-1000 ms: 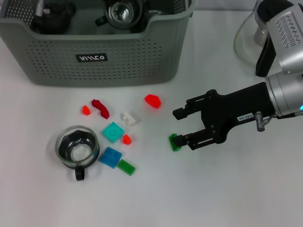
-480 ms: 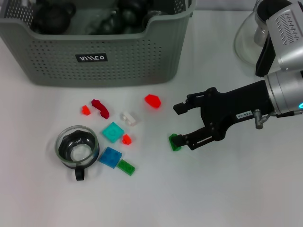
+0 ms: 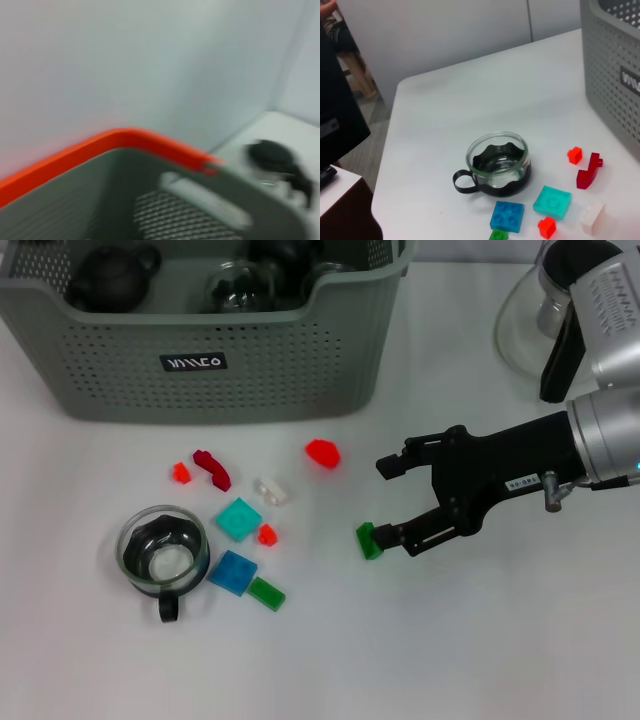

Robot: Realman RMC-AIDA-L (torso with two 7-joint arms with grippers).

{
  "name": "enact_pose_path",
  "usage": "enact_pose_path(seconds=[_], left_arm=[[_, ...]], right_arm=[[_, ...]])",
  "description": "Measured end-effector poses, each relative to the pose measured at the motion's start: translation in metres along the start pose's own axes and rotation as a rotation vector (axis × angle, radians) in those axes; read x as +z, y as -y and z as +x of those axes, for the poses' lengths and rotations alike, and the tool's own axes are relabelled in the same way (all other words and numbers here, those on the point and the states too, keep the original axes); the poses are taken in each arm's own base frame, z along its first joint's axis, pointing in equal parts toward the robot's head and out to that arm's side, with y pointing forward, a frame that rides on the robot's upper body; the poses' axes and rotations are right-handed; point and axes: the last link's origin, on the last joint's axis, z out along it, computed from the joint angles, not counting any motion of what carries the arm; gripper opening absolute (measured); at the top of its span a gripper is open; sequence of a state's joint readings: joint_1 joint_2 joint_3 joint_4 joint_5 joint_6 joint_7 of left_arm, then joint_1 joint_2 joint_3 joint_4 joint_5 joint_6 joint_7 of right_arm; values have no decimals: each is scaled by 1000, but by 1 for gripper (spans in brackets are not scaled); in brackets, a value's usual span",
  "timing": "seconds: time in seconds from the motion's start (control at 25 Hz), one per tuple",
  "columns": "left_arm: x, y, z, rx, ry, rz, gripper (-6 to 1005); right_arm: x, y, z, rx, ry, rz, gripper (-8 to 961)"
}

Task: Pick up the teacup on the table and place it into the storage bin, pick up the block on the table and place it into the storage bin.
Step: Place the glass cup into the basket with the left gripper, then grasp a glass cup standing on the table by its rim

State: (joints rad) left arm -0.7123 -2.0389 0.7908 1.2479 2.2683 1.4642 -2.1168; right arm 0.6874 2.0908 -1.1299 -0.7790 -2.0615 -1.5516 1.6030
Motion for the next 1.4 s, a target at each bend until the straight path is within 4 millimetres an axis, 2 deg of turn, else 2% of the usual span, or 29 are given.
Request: enact_pose_path(seconds=[0.2,0.72,0.88,1.2,1.4], left_arm=[[-22,-28,-9,167,-17,-113,833],[-49,-62,-46,330,147,-383,832],[-48,-64,-55,319,197,-393,831],[-36,-62,-88,291,444,-355,830],[-37,-61,-97,279,504,-347,830]], right_arm=[[-2,5,0,22,10,34,955],[-2,13,0,72,25,85,955],[-1,13,1,84,27,86,955],[0,17,5,102,24,104,955],[-1,19,2,101,34,112,955]])
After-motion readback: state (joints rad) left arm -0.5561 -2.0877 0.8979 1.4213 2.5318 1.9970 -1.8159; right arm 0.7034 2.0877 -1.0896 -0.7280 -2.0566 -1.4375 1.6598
